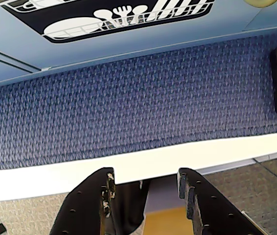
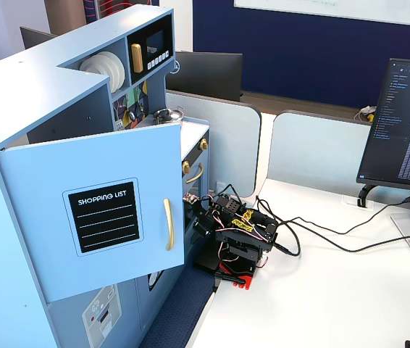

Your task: Close the left cabinet door

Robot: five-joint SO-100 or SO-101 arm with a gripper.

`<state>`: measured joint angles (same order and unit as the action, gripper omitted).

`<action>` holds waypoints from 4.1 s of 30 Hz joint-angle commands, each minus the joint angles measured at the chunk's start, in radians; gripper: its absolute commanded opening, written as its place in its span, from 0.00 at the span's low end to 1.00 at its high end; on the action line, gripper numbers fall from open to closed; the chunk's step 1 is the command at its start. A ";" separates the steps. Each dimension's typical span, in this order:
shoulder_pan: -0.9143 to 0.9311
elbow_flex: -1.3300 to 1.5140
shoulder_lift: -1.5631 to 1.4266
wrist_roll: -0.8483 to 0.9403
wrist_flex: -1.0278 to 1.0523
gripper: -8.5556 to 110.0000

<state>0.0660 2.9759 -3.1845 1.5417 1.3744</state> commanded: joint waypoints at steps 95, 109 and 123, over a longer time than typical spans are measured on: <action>-0.867 -0.709 0.769 0.331 -1.134 0.07; -0.066 -0.133 0.288 0.100 -0.195 0.07; 0.044 0.020 0.028 0.028 0.144 0.07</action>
<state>0.0890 2.9713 -3.1539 1.6091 1.3622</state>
